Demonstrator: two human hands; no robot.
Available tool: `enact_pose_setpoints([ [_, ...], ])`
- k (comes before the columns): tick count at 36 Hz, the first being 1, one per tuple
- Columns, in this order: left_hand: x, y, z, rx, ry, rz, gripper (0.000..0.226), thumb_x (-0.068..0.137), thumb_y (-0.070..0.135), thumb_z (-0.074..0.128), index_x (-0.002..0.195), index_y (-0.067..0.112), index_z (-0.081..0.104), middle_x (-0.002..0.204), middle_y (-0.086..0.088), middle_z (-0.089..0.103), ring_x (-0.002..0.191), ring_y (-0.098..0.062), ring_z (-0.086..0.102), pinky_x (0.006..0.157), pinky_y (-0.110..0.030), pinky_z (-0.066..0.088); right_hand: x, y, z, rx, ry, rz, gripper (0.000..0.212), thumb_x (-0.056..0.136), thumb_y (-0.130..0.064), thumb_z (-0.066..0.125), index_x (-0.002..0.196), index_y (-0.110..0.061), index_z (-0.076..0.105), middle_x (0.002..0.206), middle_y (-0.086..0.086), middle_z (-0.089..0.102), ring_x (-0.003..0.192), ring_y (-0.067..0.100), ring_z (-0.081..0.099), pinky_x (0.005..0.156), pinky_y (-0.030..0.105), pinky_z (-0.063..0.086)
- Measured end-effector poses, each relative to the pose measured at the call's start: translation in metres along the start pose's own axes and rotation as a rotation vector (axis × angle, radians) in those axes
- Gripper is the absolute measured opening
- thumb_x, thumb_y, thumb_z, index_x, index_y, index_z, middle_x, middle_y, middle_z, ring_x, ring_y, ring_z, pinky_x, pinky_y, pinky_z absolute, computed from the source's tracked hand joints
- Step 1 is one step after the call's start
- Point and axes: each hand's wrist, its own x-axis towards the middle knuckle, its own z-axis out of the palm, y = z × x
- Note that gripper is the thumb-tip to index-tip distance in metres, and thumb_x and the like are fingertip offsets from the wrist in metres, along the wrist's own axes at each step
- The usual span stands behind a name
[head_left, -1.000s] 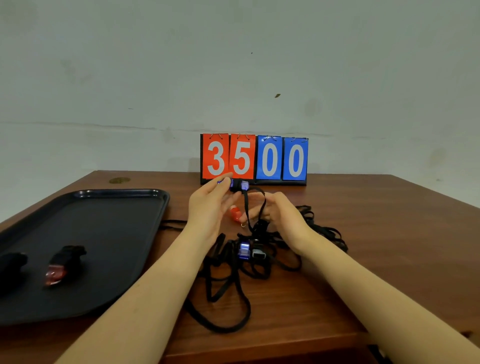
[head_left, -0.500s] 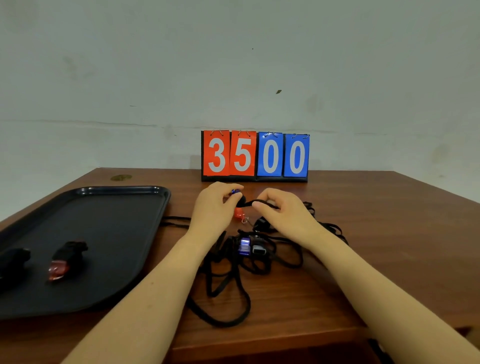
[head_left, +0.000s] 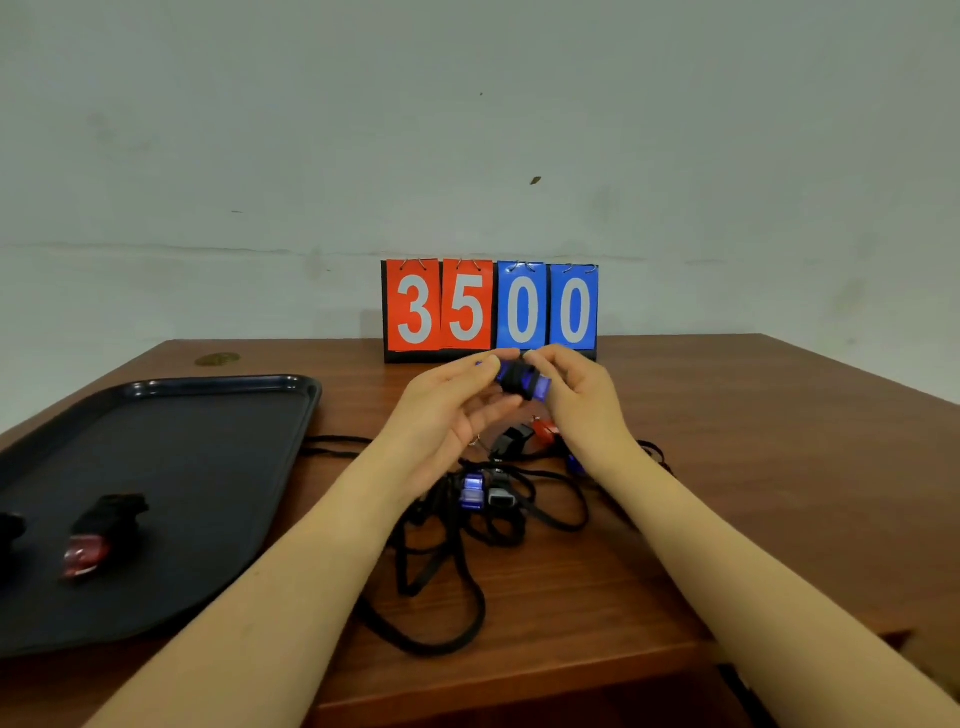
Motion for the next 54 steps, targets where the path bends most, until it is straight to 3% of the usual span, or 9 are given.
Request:
enact_pose_setpoints([
  [6,0.004,-0.002,-0.003,-0.269,0.112,0.008,0.019,0.095,0.01,0.054,0.107,0.004,0.066,0.099,-0.012,0.074,0.094,-0.022,0.071,0.067,-0.022,0.058,-0.004,0.006,0.005,-0.169,-0.058,-0.075,0.021,0.098,-0.013,0.049,0.085,-0.019,0.064,0.065,-0.01,0.057,0.058,0.001,0.05,0.055,0.011,0.037],
  [10,0.008,-0.003,-0.009,-0.338,0.177,0.03,0.021,0.095,0.011,0.054,0.111,0.005,0.065,0.102,-0.014,0.073,0.093,-0.021,0.072,0.068,-0.023,0.058,-0.007,0.012,0.012,-0.389,-0.148,-0.177,0.021,0.099,-0.023,0.048,0.104,-0.019,0.068,0.086,-0.014,0.067,0.08,-0.002,0.061,0.072,0.015,0.046],
  [14,0.01,-0.007,-0.016,-0.042,0.261,0.072,0.026,0.093,0.014,0.059,0.117,0.008,0.065,0.108,-0.01,0.071,0.089,-0.014,0.072,0.076,-0.026,0.059,-0.009,0.016,0.013,-0.611,-0.267,-0.293,0.027,0.1,-0.03,0.045,0.103,-0.015,0.067,0.078,-0.004,0.067,0.07,0.012,0.061,0.066,0.033,0.05],
  [18,0.012,-0.01,-0.026,0.583,0.368,0.171,0.023,0.093,0.025,0.061,0.114,0.022,0.071,0.106,0.005,0.07,0.098,-0.009,0.064,0.092,-0.028,0.051,-0.011,0.015,0.012,-0.657,-0.398,-0.279,0.025,0.1,-0.031,0.044,0.097,-0.017,0.064,0.075,-0.011,0.057,0.064,0.004,0.051,0.061,0.023,0.041],
  [26,0.016,-0.012,-0.038,1.0,0.344,0.294,0.02,0.094,0.02,0.058,0.11,0.024,0.07,0.101,0.01,0.064,0.094,-0.002,0.058,0.085,-0.012,0.046,-0.009,0.0,0.009,-0.445,-0.344,-0.131,0.02,0.099,-0.025,0.048,0.086,-0.024,0.062,0.072,-0.008,0.062,0.07,0.005,0.056,0.064,0.018,0.042],
  [28,0.016,-0.011,-0.039,1.026,0.32,0.264,0.021,0.094,0.021,0.059,0.111,0.023,0.07,0.104,0.008,0.064,0.1,-0.005,0.059,0.091,-0.02,0.05,-0.009,0.0,0.004,-0.379,-0.29,-0.088,0.022,0.099,-0.024,0.048,0.085,-0.022,0.064,0.071,-0.008,0.062,0.069,0.003,0.056,0.063,0.016,0.041],
  [30,0.016,-0.01,-0.037,1.003,0.271,0.212,0.02,0.093,0.021,0.06,0.11,0.026,0.07,0.107,0.009,0.065,0.105,-0.01,0.06,0.095,-0.031,0.052,-0.007,0.0,0.001,-0.325,-0.231,-0.065,0.022,0.099,-0.023,0.049,0.086,-0.019,0.067,0.074,-0.01,0.063,0.074,0.0,0.057,0.066,0.011,0.042],
  [39,0.007,-0.003,-0.025,0.425,0.057,0.021,0.02,0.093,0.014,0.059,0.109,0.016,0.071,0.108,-0.002,0.071,0.099,-0.012,0.07,0.089,-0.031,0.056,-0.001,0.003,-0.005,-0.197,-0.027,-0.027,0.015,0.096,-0.023,0.055,0.085,-0.026,0.064,0.076,-0.014,0.063,0.077,-0.006,0.057,0.068,0.005,0.042],
  [54,0.003,-0.004,-0.014,-0.208,0.085,-0.105,0.019,0.093,0.01,0.055,0.103,0.009,0.071,0.103,-0.013,0.073,0.099,-0.021,0.07,0.076,-0.029,0.059,0.0,-0.003,0.007,0.146,-0.072,0.212,0.022,0.099,-0.02,0.05,0.088,-0.02,0.069,0.046,-0.015,0.047,0.042,-0.001,0.04,0.043,0.014,0.032],
])
